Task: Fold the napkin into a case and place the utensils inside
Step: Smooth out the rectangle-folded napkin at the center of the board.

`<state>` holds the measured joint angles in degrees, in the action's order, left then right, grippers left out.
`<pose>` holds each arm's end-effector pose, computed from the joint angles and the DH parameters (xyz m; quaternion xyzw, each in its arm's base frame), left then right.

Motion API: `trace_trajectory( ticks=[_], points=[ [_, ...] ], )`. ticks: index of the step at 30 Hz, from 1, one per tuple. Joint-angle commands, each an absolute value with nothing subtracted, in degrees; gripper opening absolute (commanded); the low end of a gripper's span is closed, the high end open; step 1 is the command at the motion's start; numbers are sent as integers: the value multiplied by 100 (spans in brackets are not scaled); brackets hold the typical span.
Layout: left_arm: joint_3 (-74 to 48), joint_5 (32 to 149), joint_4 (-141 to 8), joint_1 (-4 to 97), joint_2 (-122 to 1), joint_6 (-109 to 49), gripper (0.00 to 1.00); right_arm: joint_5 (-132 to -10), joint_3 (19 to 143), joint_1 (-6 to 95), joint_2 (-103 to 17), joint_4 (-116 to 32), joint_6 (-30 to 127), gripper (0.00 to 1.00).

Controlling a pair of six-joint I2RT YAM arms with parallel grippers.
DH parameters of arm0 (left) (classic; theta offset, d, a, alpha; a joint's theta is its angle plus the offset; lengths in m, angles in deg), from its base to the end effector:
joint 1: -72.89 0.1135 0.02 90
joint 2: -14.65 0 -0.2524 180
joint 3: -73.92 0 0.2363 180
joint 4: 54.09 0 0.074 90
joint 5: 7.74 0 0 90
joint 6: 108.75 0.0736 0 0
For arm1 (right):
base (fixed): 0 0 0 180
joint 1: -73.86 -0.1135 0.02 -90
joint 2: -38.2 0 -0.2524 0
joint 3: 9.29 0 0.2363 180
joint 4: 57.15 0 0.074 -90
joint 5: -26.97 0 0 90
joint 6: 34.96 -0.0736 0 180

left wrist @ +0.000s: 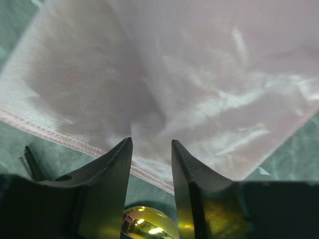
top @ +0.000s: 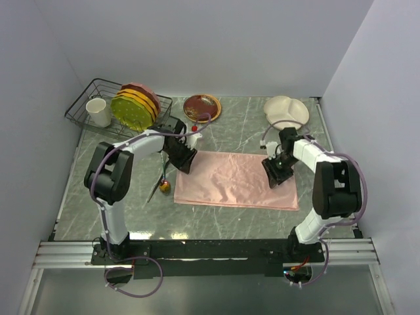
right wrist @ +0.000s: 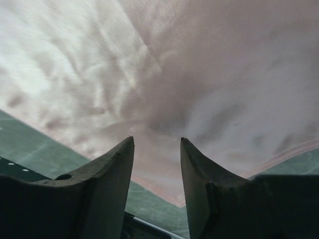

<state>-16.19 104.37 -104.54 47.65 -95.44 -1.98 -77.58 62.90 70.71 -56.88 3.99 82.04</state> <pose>0.3287 -0.1856 0.1358 0.3771 0.8912 -0.2008 0.1524 0.2737 0.0336 0.1285 -0.2640 0.9548 0.1131 0.0767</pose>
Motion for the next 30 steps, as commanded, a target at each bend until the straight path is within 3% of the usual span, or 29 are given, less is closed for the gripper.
trace_trajectory(
  ticks=[1, 3, 7, 9, 14, 19, 23, 30],
  points=[
    [-2322, 11327, -10432, 4880, -8557, -476, 55, -8718, 7290, 7306, -4778, 739, 7772, 54],
    [-2586, 11250, -10151, 4898, -8031, -801, 64, -9054, 7905, 7351, -4539, 617, 7466, 67],
    [-2728, 10724, -9184, 4889, -7369, -1145, 96, -9212, 8864, 7360, -4038, 56, 6877, 88],
    [-2640, 10739, -8586, 4881, -7255, -1190, 98, -9239, 9015, 7360, -3906, -784, 6238, 99],
    [-2498, 10738, -7548, 4889, -7534, -2209, 99, -9703, 8531, 7360, -4053, -2389, 5118, 100],
    [-3457, 12808, -8068, 4898, -8922, -3305, 99, -11768, 8928, 7307, -5388, -1703, 4514, 100],
    [-2800, 13753, -6364, 4846, -9616, -5194, 99, -12025, 7715, 7211, -5548, -3213, 3046, 100],
    [-2806, 14229, -5175, 4775, -10847, -6866, 99, -12201, 7547, 7061, -6558, -3777, 2639, 100]
  ],
)
